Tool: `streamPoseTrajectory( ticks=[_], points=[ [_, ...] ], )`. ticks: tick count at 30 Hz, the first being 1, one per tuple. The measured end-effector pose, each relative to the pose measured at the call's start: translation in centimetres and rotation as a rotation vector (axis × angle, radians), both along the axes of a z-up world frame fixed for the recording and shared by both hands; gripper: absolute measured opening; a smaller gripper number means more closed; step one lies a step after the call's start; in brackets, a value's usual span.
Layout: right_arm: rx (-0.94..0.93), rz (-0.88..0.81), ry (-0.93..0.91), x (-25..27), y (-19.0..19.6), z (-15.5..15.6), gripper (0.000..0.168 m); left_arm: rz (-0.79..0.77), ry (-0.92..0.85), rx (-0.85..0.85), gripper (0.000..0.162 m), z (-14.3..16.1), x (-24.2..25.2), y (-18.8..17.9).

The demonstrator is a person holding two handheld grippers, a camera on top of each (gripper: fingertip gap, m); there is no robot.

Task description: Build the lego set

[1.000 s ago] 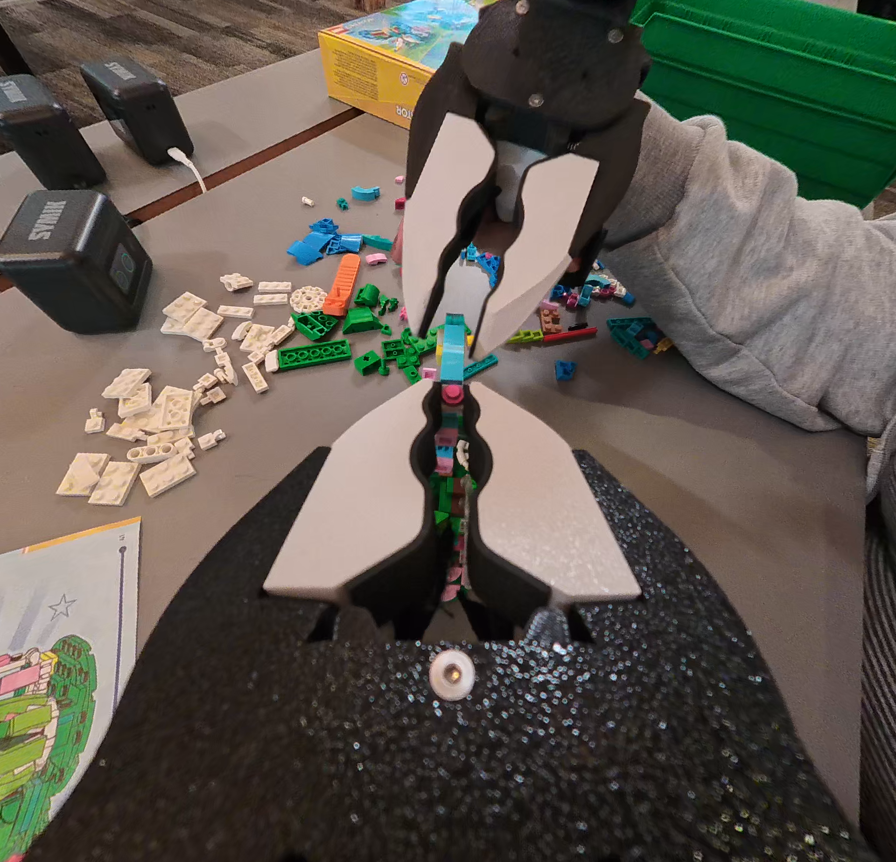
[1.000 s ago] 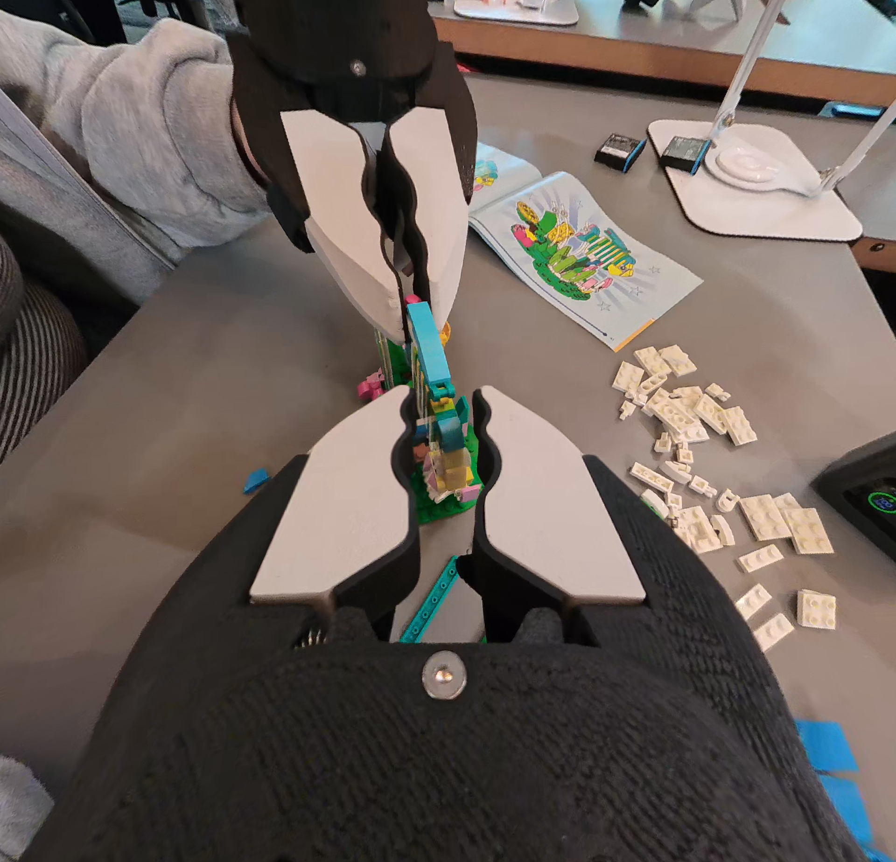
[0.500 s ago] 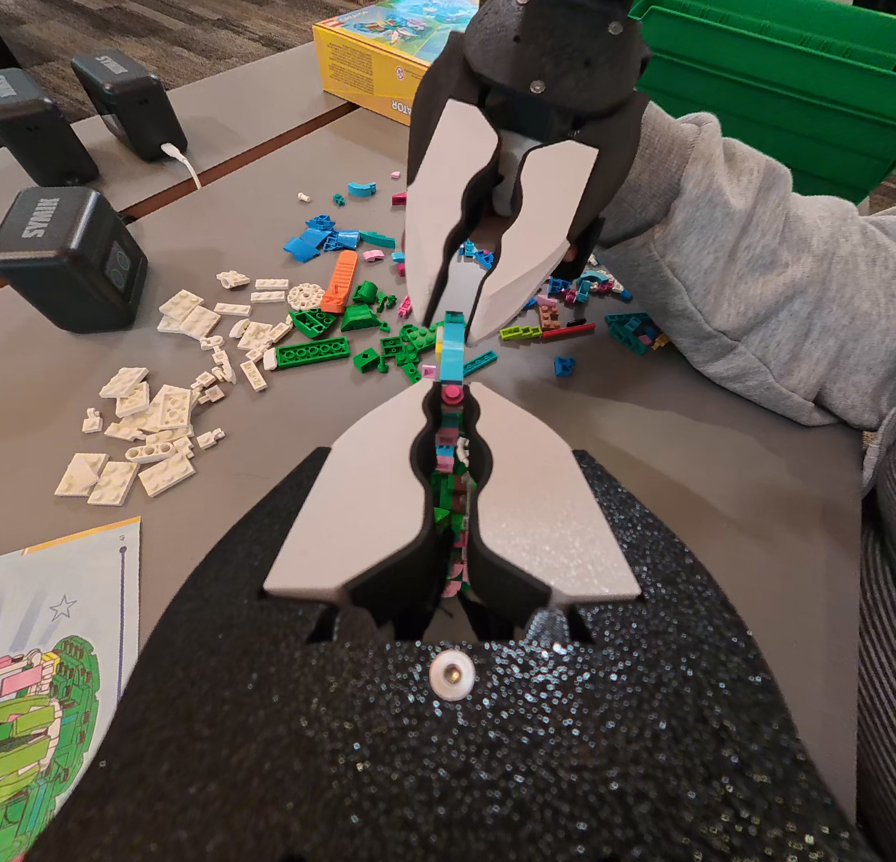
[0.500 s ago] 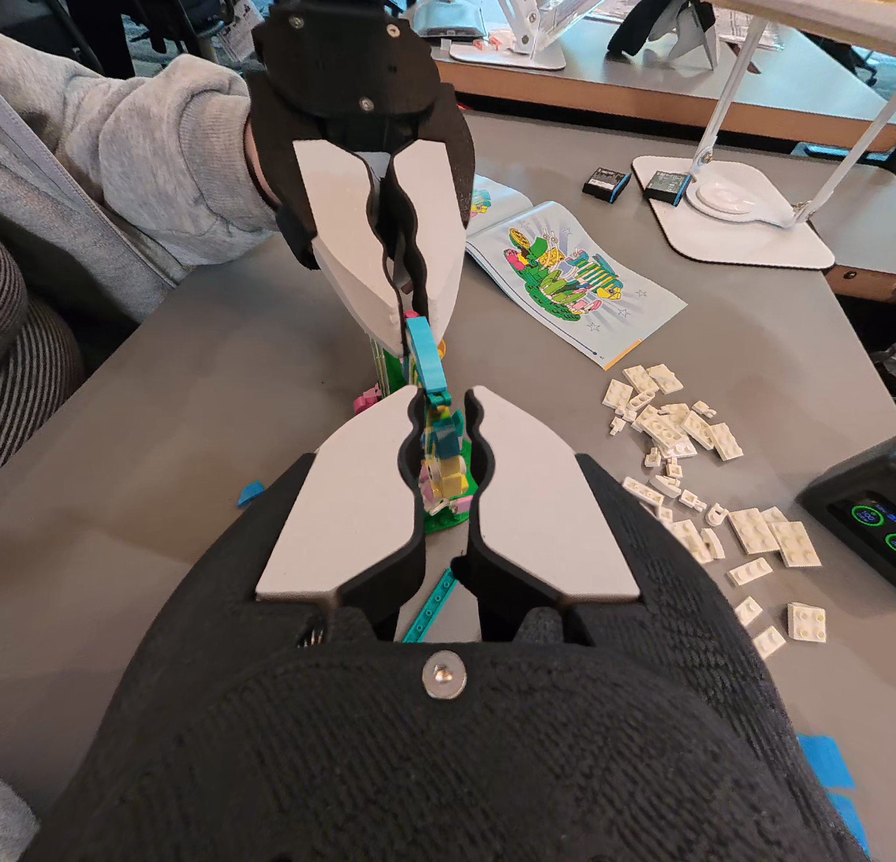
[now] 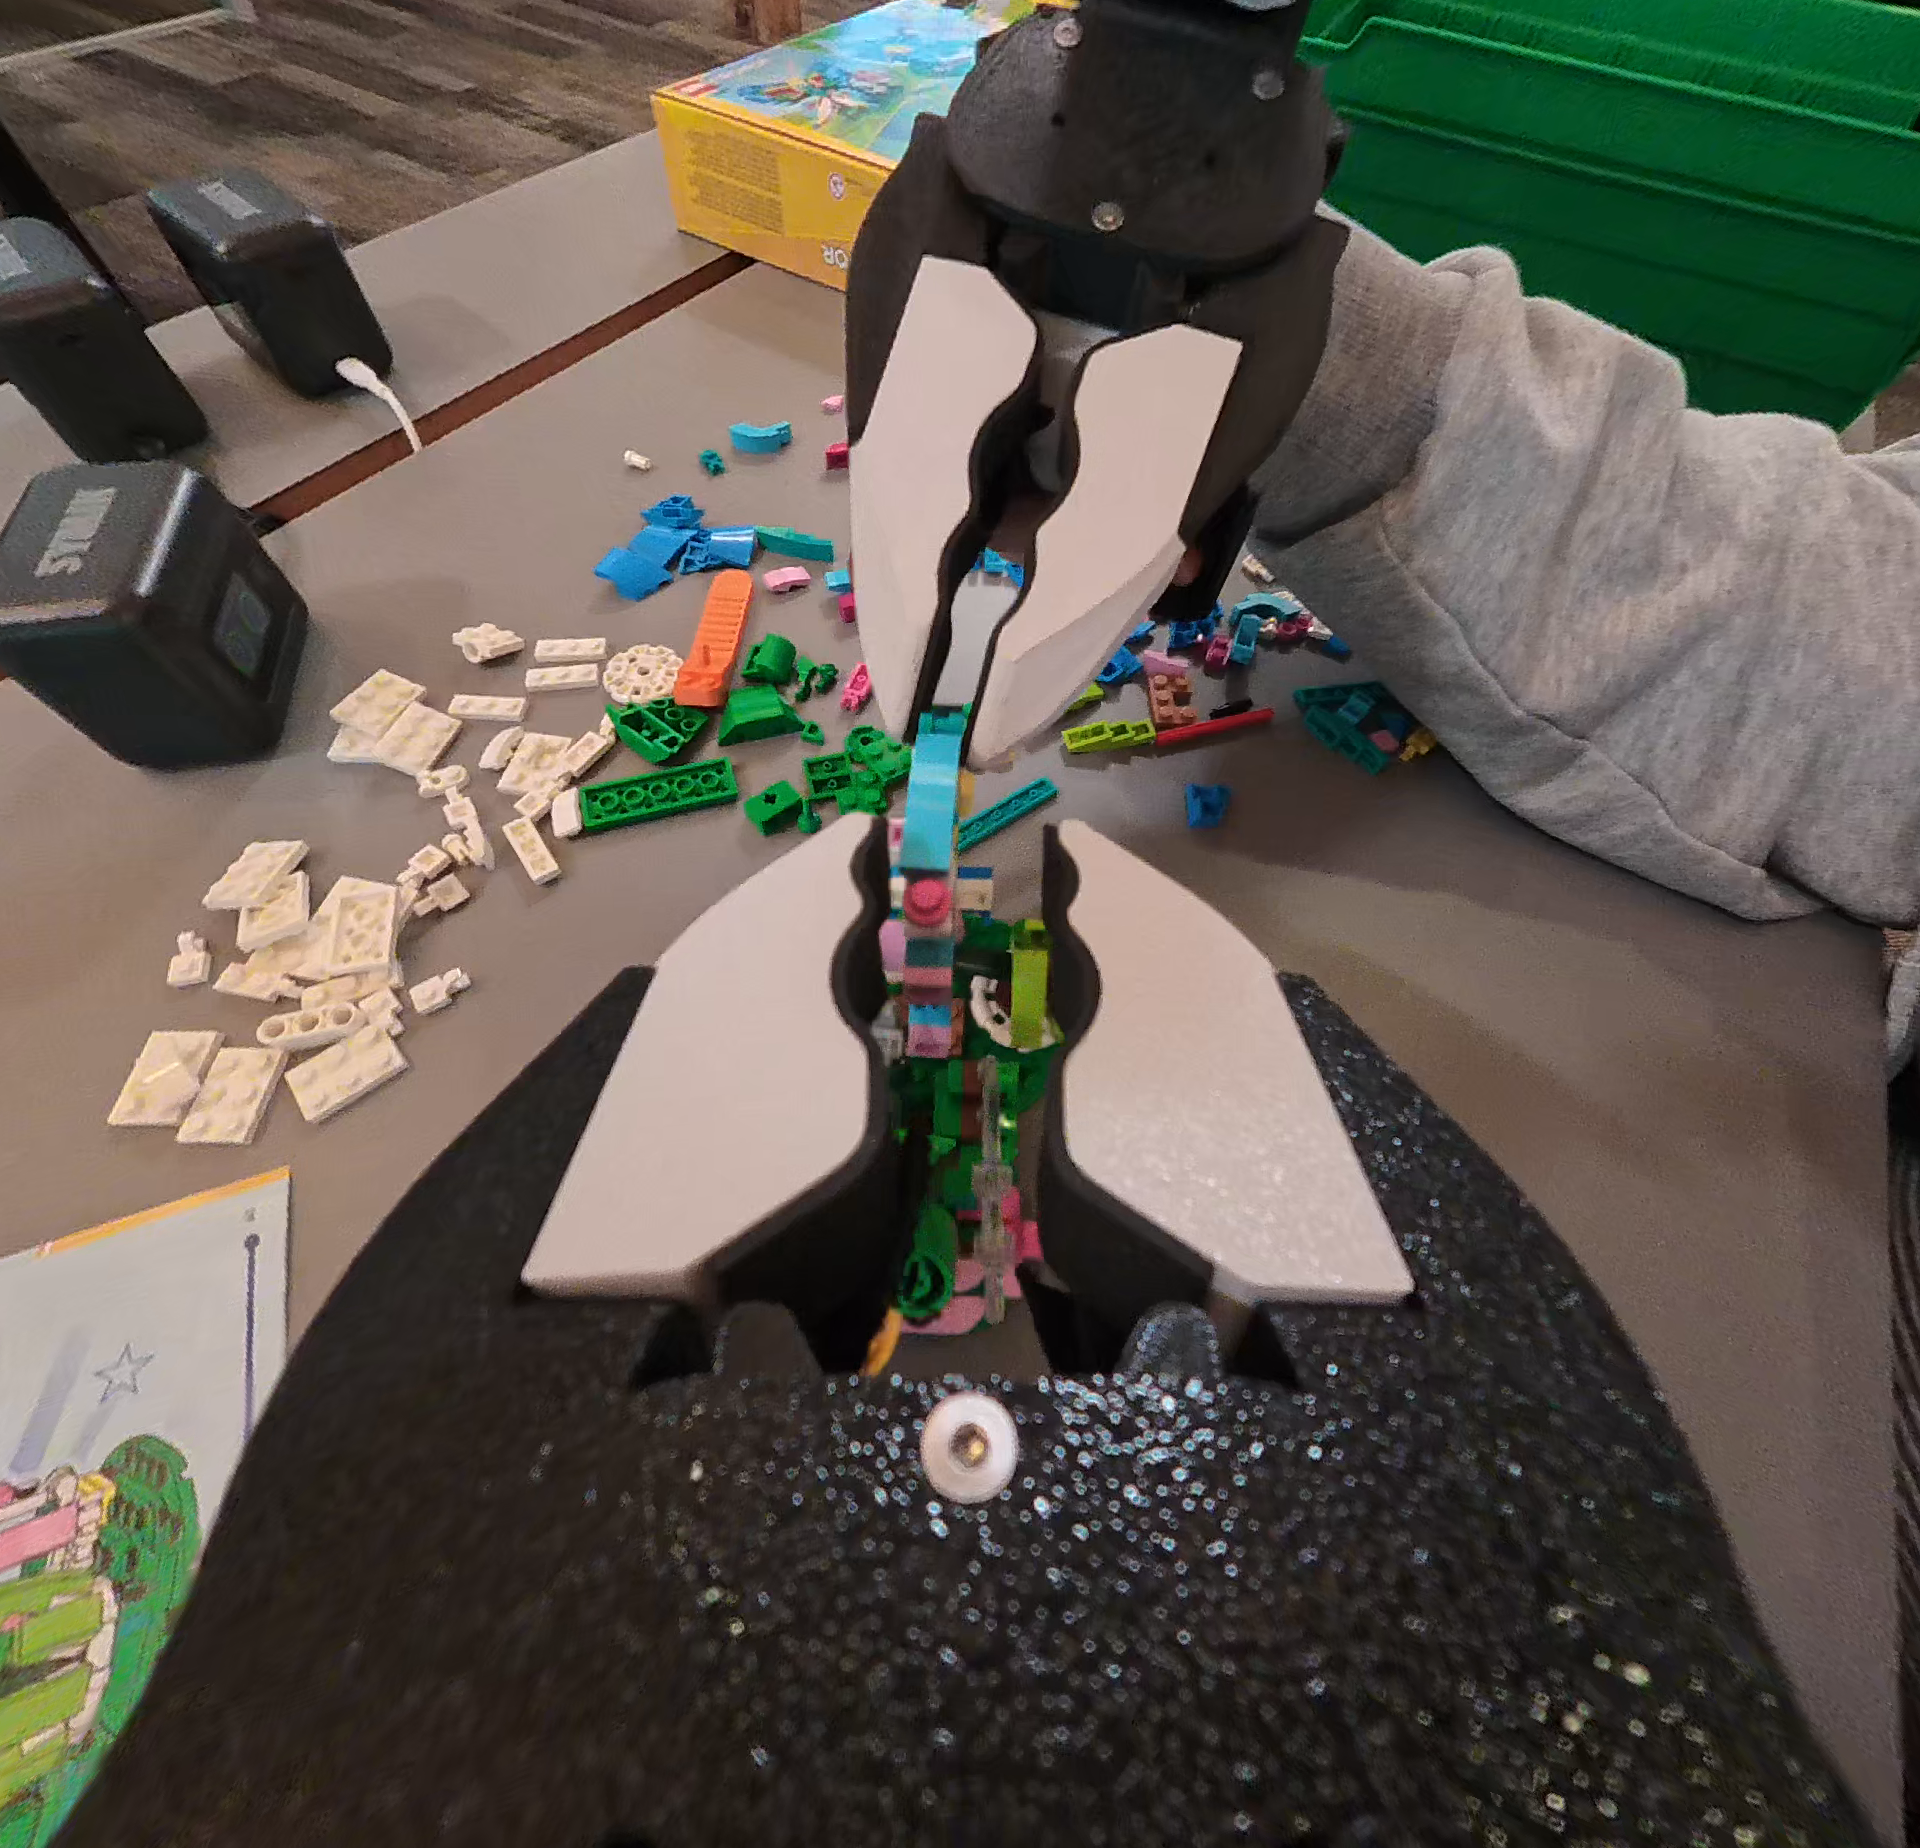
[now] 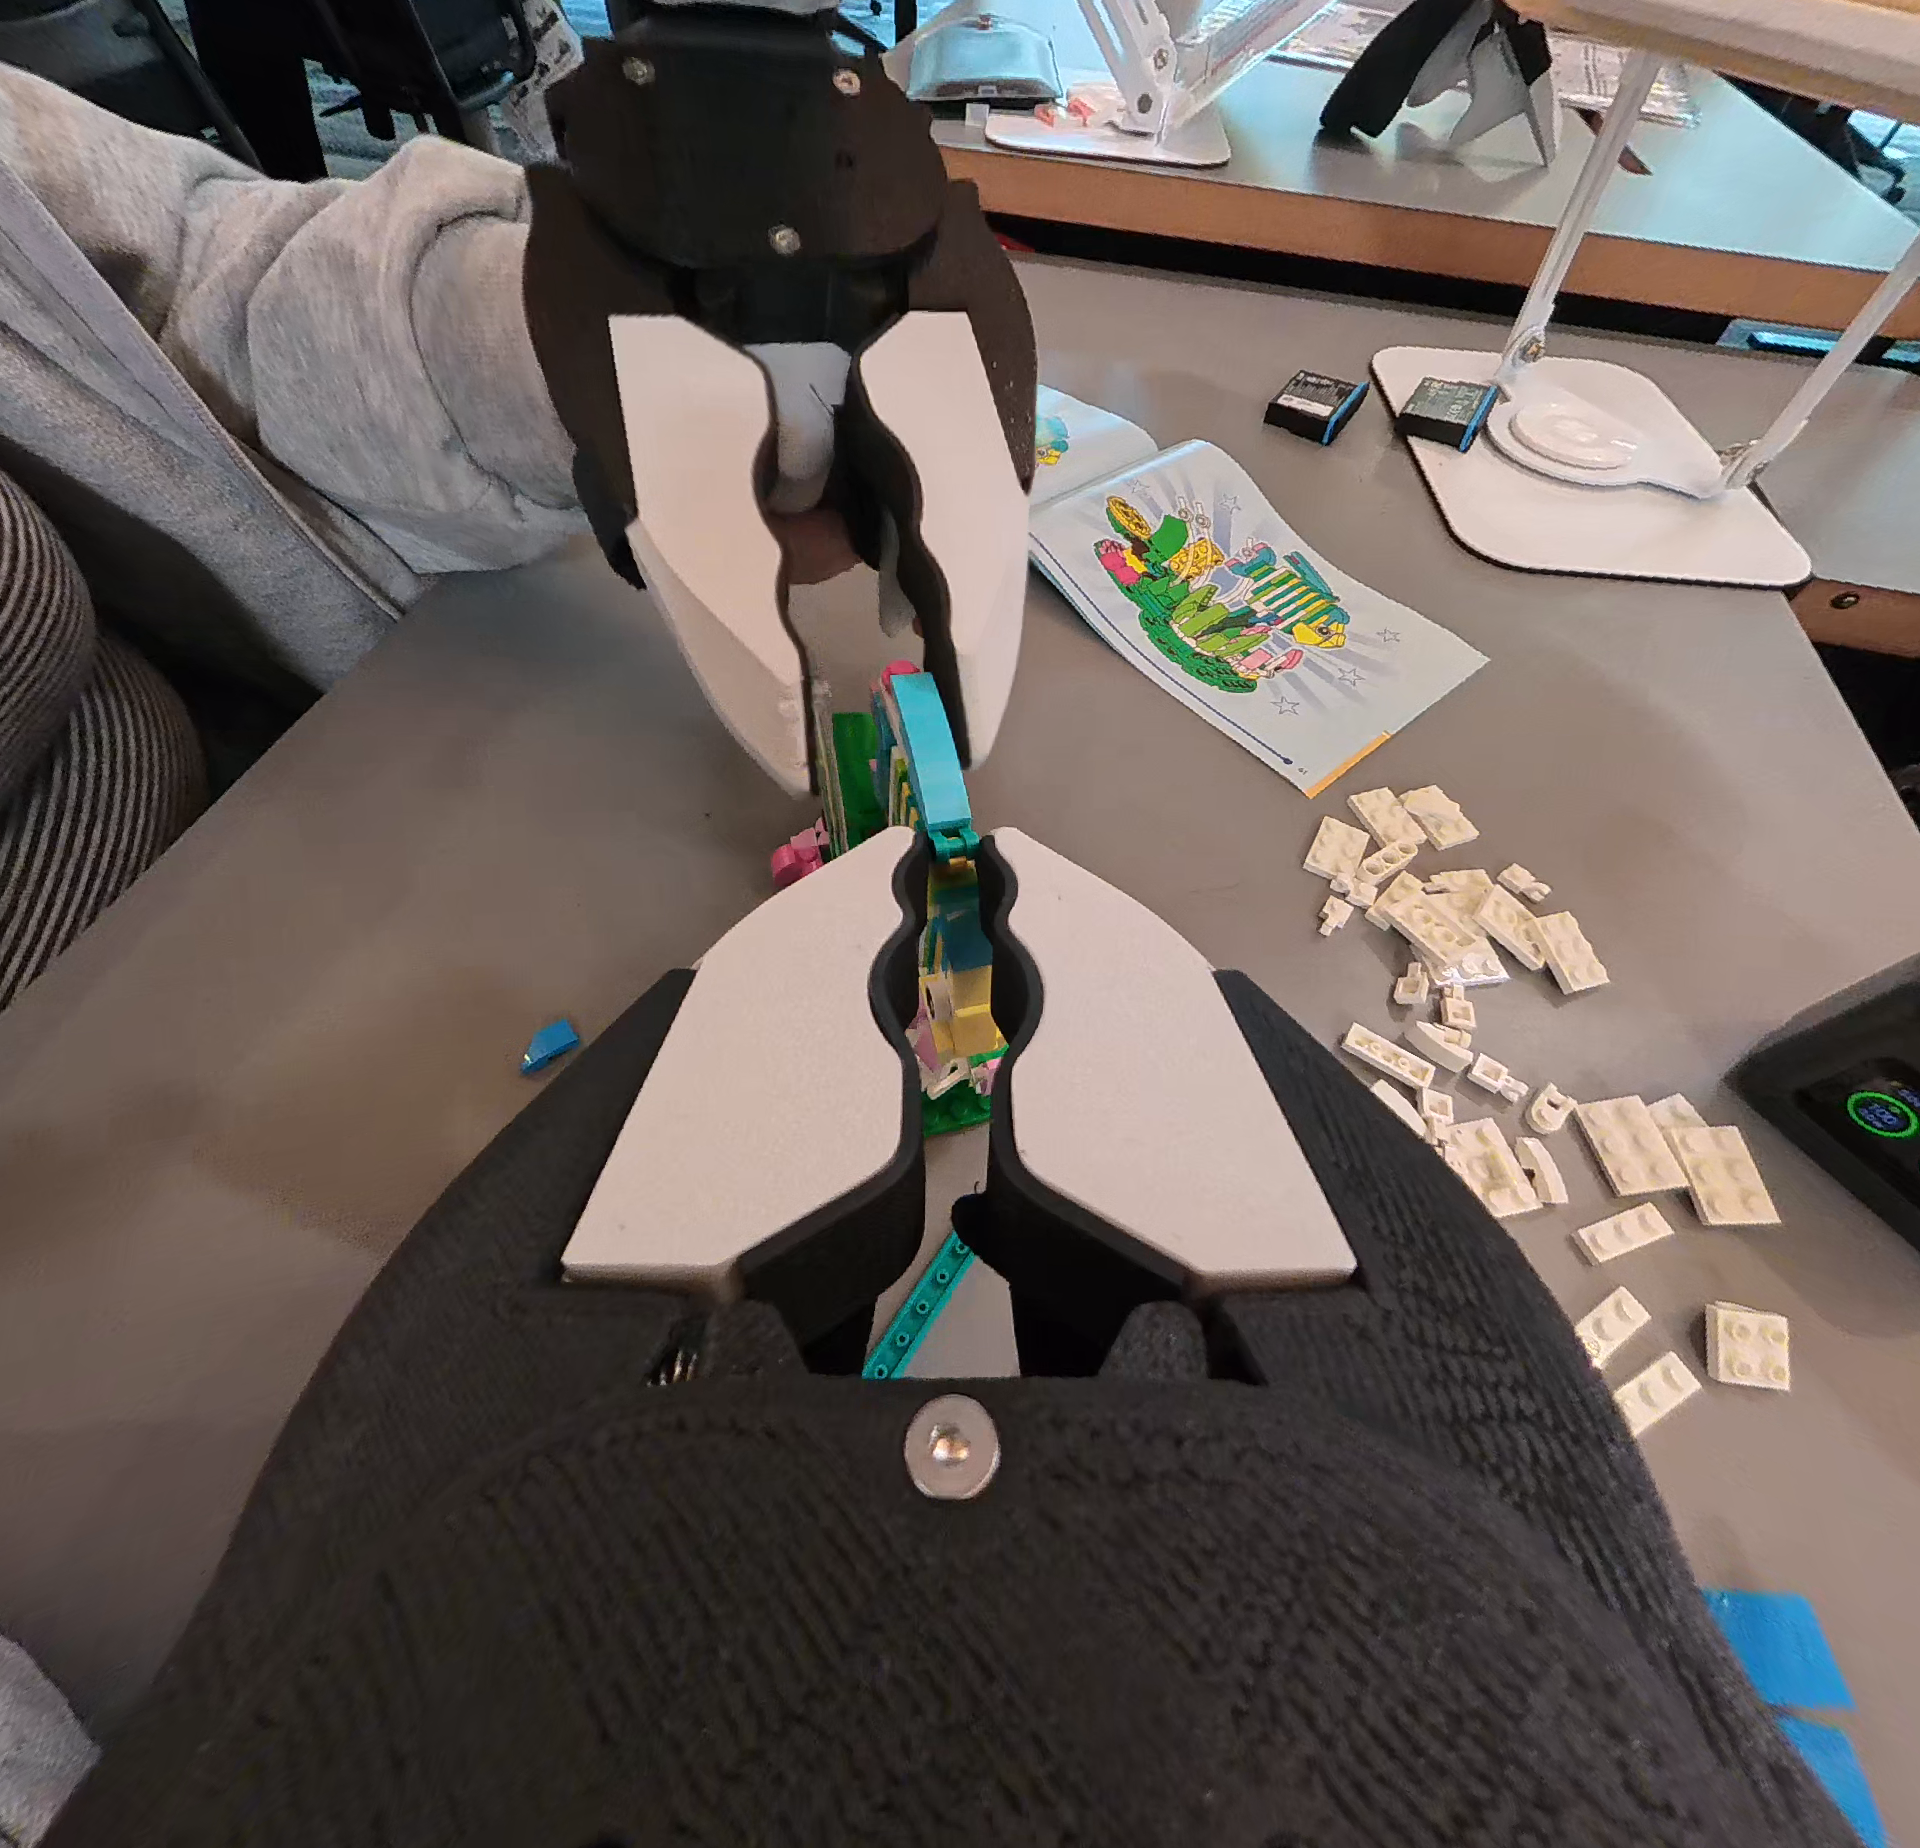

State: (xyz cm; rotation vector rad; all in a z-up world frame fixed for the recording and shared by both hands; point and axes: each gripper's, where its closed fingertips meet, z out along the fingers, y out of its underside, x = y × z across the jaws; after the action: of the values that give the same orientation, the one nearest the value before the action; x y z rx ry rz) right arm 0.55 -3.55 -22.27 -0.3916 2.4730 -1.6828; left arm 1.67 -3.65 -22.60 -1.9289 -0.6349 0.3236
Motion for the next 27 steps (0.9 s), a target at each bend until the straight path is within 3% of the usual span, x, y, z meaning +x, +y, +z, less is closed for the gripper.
streamPoseTrajectory(
  ticks=[18, 23, 27],
  points=[
    [-0.010, -0.001, 0.012, 0.0, 0.0, 0.1, 0.008, 0.007, -0.028, 0.014, 0.008, -0.2, -1.0, 0.6],
    [0.051, 0.013, -0.040, 0.1, 0.4, -0.8, 0.033, -0.001, -0.036, 0.007, 0.008, -0.3, -1.0, 0.5],
    [0.067, 0.017, -0.030, 0.2, 0.1, -1.4, 0.023, -0.009, -0.040, -0.005, 0.008, -0.3, -0.9, 0.5]
  ],
)
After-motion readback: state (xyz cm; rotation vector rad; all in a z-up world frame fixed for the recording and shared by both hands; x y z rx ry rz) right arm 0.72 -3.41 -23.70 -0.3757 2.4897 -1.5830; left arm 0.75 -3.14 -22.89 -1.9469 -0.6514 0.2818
